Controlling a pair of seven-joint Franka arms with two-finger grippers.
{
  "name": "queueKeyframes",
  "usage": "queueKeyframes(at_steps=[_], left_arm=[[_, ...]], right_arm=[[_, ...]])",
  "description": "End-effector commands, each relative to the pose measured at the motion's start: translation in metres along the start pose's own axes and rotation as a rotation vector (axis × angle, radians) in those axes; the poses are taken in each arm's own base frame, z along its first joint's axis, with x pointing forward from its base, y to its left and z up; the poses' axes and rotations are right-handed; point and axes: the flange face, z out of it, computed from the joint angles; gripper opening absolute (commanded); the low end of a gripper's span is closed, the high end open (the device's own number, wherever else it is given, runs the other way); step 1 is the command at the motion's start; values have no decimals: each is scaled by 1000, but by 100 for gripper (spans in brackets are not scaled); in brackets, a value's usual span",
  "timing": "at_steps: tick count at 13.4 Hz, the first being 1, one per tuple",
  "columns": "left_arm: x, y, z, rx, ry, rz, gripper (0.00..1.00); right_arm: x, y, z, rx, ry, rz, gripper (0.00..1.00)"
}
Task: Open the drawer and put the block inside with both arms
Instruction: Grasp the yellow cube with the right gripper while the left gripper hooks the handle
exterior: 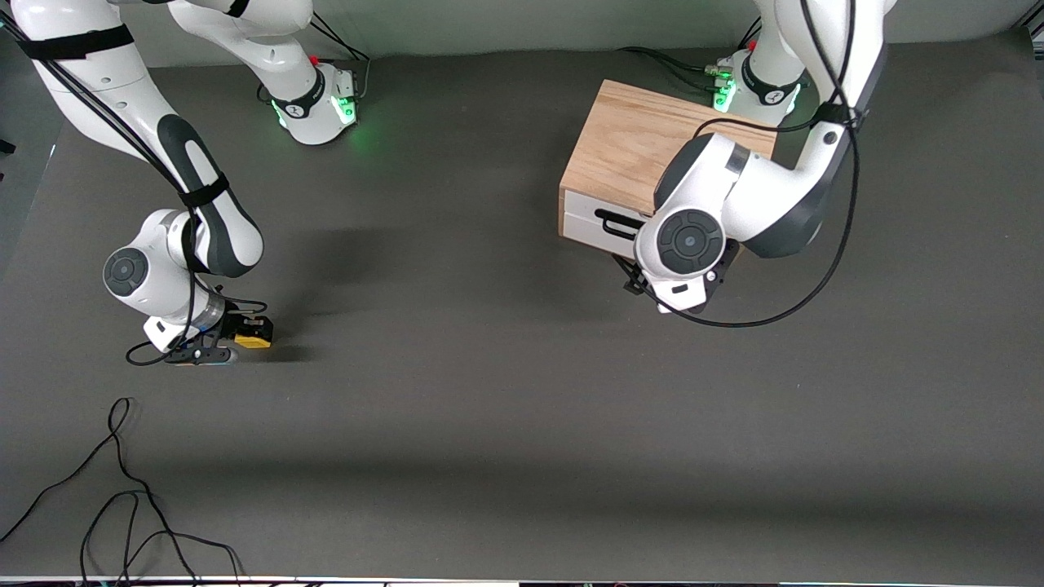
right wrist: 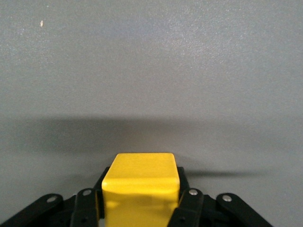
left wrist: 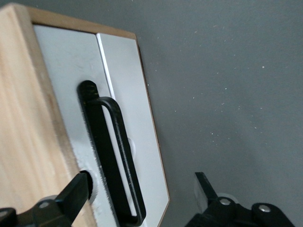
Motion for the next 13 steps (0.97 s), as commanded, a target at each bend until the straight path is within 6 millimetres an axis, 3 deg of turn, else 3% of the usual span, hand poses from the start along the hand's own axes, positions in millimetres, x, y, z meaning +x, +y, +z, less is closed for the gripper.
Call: queueKeyframes(at_steps=[1, 5, 7, 10, 13], left_arm=[[-18, 2, 29, 2, 22, -61, 100], [-16, 7, 52, 44, 20, -66, 100], [-19, 7, 58, 54, 22, -62, 100], [-8, 15, 74, 76, 11, -80, 100], [0, 23, 77, 41, 6, -91, 100]], right_arm=[[5, -2, -10, 10, 17, -28, 28], [35, -4, -82, 40, -9, -41, 28], [49, -5, -131, 51, 3, -49, 28], [68, -5, -215, 75, -43, -59, 28], [75, -4, -288, 75, -121, -70, 28]])
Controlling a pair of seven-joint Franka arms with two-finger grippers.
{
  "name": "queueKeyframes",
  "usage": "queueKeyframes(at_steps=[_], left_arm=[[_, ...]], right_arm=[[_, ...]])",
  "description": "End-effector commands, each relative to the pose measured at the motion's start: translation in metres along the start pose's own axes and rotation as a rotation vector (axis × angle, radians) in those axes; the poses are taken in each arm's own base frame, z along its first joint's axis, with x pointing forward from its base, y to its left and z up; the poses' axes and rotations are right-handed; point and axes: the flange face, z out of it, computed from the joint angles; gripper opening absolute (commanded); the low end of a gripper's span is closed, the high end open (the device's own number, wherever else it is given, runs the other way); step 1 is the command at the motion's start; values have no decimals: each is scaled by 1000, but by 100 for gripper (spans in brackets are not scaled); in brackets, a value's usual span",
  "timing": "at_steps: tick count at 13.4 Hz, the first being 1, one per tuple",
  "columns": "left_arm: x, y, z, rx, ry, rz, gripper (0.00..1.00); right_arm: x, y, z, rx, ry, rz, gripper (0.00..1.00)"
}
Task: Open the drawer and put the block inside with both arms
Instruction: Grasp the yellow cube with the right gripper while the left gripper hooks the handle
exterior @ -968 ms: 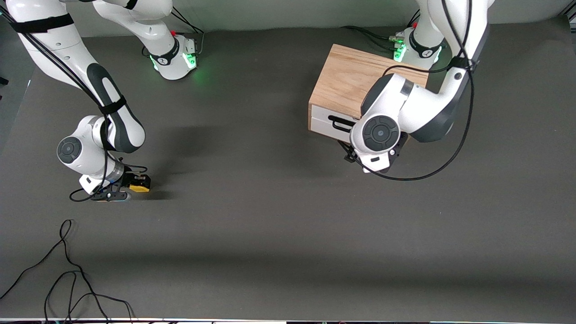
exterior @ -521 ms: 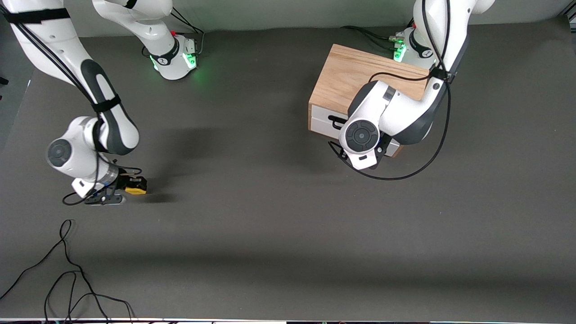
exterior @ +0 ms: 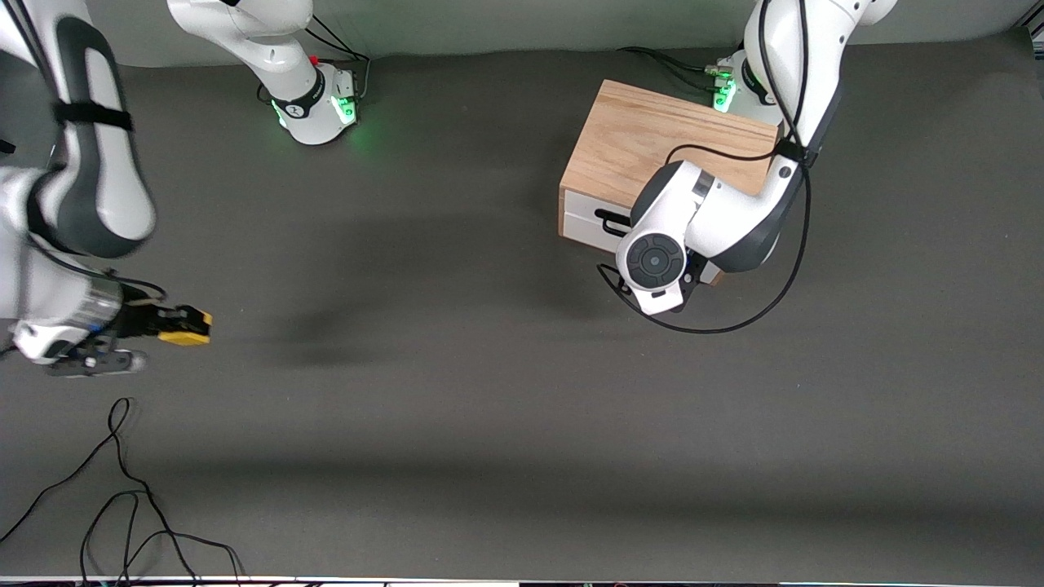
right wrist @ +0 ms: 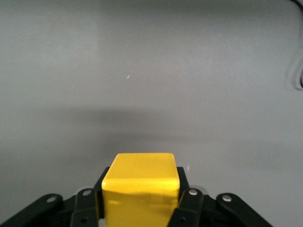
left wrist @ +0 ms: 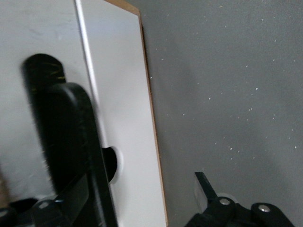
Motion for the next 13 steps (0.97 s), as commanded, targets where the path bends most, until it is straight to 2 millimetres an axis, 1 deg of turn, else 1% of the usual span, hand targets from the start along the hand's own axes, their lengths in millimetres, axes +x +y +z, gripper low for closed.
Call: queueKeyframes(at_steps=[1, 2, 3, 5, 6, 7, 8, 10, 11, 13], left_arm=[[5, 8, 6, -25, 0, -27, 100], [8, 11, 4, -41, -5, -32, 100], [16, 15, -1, -65, -13, -43, 100], [28, 20, -10, -113, -25, -61, 100], [31, 21, -19, -132, -28, -65, 100], [31, 23, -27, -150, -30, -65, 100], [31, 24, -38, -172, -23, -60, 100], [31, 28, -57, -230, 2, -50, 100], [31, 31, -63, -263, 0, -49, 100], [31, 37, -69, -326, -4, -44, 100]], right_arm=[[0, -2, -58, -4, -39, -27, 28], [-5, -3, -76, -13, -43, -30, 28], [-11, -5, -87, -12, -48, -31, 28], [-22, -5, -103, -20, -46, 13, 28], [-26, -8, -106, -41, -55, 39, 28], [-29, -14, -106, -48, -56, 45, 28], [-32, -29, -107, -52, -56, 55, 28], [-41, -46, -106, -55, -52, 92, 28], [-46, -55, -107, -55, -48, 101, 28], [-55, -61, -104, -52, -33, 102, 28]])
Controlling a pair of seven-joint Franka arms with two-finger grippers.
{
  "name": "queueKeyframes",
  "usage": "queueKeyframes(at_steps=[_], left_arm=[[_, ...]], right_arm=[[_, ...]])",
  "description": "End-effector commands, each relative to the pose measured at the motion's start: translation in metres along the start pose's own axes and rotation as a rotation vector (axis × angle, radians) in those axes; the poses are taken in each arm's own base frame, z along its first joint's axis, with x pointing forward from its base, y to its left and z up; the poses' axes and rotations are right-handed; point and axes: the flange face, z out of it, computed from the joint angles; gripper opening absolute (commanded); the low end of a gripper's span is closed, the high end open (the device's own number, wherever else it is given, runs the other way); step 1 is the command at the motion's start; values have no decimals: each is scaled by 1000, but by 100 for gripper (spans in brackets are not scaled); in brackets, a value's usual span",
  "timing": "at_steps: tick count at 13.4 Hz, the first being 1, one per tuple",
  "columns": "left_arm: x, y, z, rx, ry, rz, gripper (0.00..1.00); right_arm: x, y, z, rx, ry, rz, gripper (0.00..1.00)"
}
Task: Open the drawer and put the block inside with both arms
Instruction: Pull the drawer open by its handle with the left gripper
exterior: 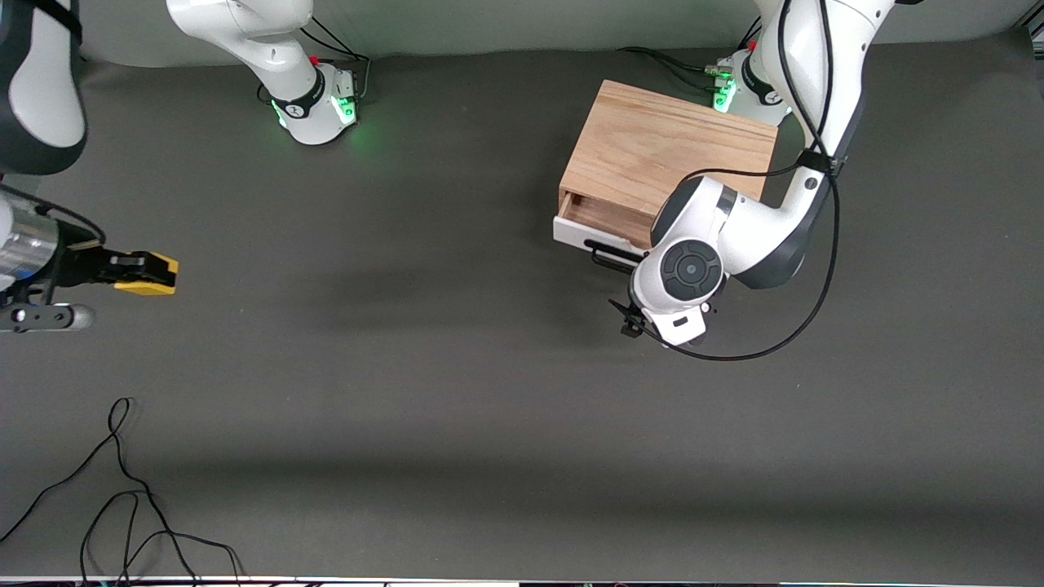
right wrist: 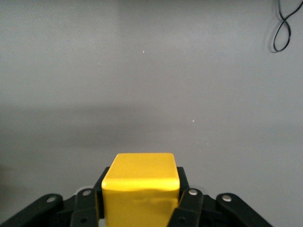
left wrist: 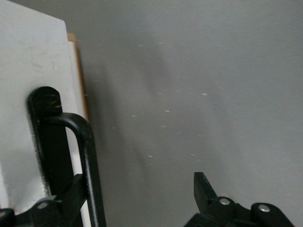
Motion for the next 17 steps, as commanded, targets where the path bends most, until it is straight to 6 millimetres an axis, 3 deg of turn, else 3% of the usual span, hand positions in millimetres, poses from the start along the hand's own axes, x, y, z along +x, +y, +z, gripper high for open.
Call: queueKeyframes(at_steps=[1, 7, 13, 15, 17], left_arm=[[-4, 10, -9, -83, 16, 18, 100], [-6, 18, -12, -165, 63, 57, 100], [-11, 26, -35, -298, 104, 100, 100], [-7, 32, -57, -336, 103, 101, 100], [-3, 38, -98, -380, 103, 85, 100]], right_arm=[[-25, -2, 3, -11, 34, 25, 28], [-33, 0, 14, -2, 87, 26, 28], [-31, 1, 27, -2, 94, 25, 28], [-31, 1, 27, -3, 93, 25, 28], [-31, 2, 27, -9, 88, 25, 28]])
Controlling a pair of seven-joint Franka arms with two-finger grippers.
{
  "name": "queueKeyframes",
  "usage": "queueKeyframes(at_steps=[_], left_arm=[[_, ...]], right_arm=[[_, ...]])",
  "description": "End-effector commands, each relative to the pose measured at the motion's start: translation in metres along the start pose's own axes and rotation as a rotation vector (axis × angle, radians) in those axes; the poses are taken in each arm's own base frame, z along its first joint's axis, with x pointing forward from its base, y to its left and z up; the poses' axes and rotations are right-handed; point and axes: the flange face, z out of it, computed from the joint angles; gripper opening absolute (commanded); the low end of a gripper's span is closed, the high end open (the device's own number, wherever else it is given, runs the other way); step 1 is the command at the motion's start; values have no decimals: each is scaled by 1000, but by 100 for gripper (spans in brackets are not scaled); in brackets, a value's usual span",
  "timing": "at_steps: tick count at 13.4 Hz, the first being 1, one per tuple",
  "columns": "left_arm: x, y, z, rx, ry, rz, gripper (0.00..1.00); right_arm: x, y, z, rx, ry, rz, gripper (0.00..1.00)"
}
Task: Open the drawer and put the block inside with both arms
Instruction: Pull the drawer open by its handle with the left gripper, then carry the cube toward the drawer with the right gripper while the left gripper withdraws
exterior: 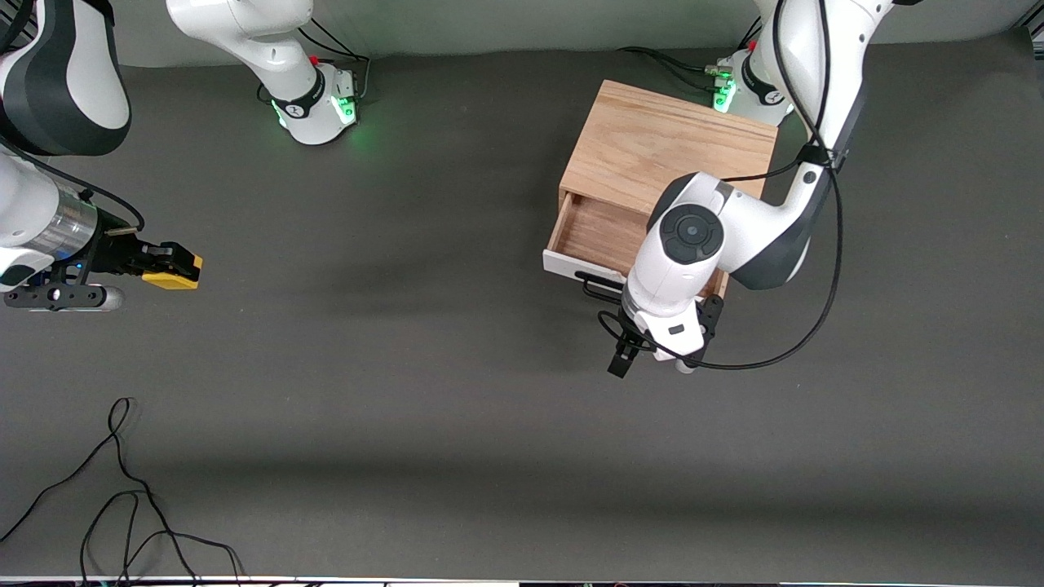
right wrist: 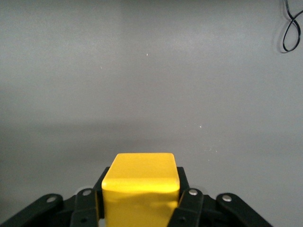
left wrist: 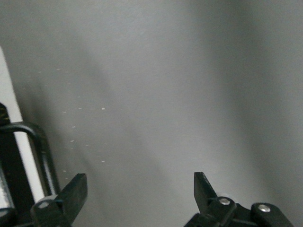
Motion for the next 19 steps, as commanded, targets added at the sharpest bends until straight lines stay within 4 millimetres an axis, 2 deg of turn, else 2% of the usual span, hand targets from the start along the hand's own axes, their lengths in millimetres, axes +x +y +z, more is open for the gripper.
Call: queueKeyframes(at_steps=[1, 3, 5, 9, 11, 13, 15, 17, 19], left_arm=[[11, 20, -57, -16, 27, -4, 100], [23, 25, -102, 53, 39, -28, 100], [33, 19, -145, 132, 43, 32, 100], [85, -15, -215, 255, 33, 195, 100], [110, -36, -245, 299, 10, 355, 100], [141, -51, -266, 312, -22, 529, 100], [173, -62, -281, 297, -43, 695, 100], [202, -72, -290, 291, -66, 889, 100], [242, -86, -295, 282, -99, 1049, 100]], right_arm=[[-9, 2, -5, -32, 13, 11, 28], [-9, 2, -6, -37, 14, 10, 28], [-9, 2, -6, -37, 13, 10, 28], [-9, 2, -6, -37, 13, 10, 28], [-10, -12, -6, -39, 7, 11, 28], [-10, -41, 0, -40, 0, 33, 28], [-12, -81, 3, -36, 3, 58, 28], [-20, -135, 4, -40, 11, 89, 28], [-25, -190, 7, -41, 19, 108, 28]])
